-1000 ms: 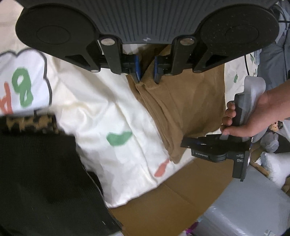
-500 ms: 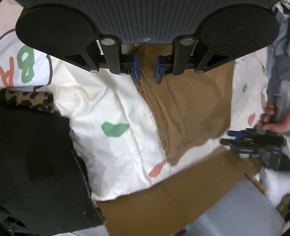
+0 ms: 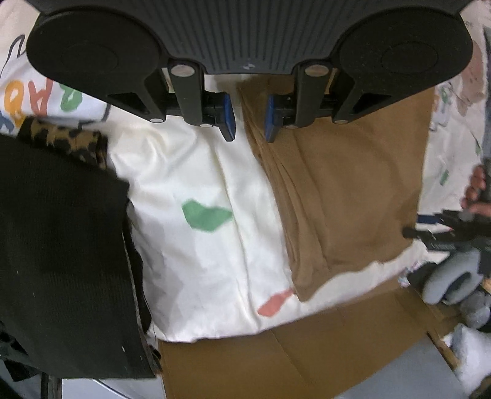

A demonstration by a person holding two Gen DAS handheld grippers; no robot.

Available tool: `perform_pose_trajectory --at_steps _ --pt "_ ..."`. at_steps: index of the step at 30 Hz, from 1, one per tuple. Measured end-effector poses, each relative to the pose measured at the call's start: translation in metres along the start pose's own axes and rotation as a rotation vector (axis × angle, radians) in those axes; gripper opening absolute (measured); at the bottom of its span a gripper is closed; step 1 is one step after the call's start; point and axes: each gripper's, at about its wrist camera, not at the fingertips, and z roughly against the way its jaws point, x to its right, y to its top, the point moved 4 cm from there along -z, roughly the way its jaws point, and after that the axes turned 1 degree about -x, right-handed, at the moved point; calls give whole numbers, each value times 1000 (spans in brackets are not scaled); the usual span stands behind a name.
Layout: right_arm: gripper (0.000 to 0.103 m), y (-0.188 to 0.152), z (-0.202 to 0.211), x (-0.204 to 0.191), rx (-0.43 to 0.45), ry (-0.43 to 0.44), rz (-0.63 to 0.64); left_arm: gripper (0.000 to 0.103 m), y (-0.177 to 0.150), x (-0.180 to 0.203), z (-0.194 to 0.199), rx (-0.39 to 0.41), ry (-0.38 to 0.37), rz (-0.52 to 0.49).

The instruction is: Fold clothes

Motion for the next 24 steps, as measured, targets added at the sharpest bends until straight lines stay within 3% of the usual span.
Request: perform_pose_trajectory --at_steps 4,7,12,16,20,22,24 --pt "21 17 -1 -12 11 41 5 54 7 -11 -8 3 -40 31" --pt "21 32 -9 -21 14 75 5 36 10 -14 -14 9 -82 30" --pt "21 57 -33 -34 31 101 30 34 16 -21 -7 64 -116 35" --pt "21 70 -49 -40 30 115 39 39 15 -25 11 101 -116 62" --pt "21 80 -65 -43 5 127 60 59 -3 -27 36 82 -143 57" --pt "6 84 -73 -40 -2 114 51 59 -18 -30 49 71 -150 68" --pt "6 87 -77 -34 -3 106 17 59 -35 -35 62 63 -164 94"
